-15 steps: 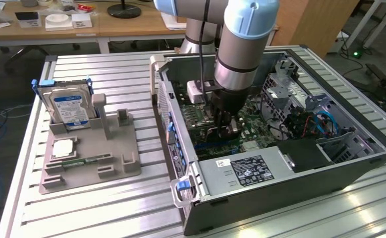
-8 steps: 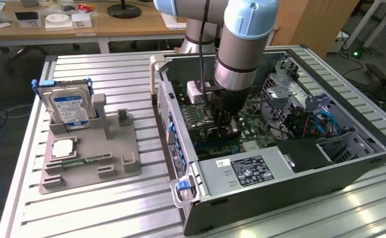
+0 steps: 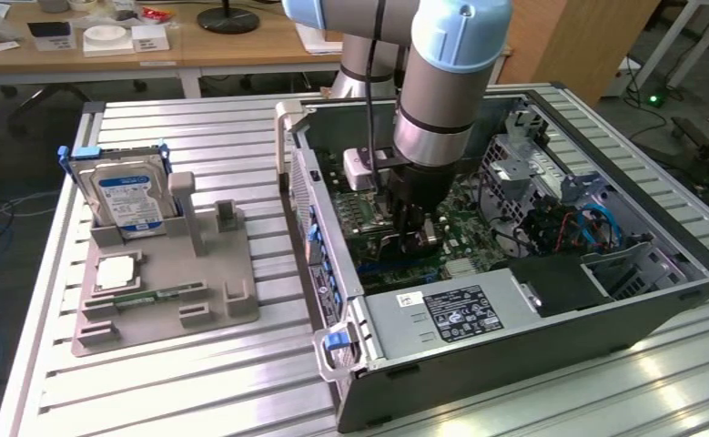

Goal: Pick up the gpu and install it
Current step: 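Insert the gpu into the slot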

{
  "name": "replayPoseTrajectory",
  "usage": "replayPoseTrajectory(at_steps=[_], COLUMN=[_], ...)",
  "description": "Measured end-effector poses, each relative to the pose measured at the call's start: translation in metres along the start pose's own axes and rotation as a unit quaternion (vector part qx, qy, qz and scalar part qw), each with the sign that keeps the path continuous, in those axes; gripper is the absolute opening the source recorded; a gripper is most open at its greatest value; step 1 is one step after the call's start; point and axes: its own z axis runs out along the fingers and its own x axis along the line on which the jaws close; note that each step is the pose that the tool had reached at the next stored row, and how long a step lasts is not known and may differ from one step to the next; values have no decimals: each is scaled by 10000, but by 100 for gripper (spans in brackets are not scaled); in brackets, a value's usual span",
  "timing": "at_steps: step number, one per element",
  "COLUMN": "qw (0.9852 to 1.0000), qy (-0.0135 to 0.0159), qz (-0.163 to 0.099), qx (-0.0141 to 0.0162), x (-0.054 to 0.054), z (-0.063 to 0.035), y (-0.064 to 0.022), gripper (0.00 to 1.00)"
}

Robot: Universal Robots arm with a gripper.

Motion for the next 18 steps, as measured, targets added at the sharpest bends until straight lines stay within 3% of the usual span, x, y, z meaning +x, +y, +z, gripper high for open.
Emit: replayPoseTrajectory(at_steps=[18], qw=[10000], qy=[-1], qz=[0], qx=[2], x=[0], z=[30], y=[7], gripper=[27])
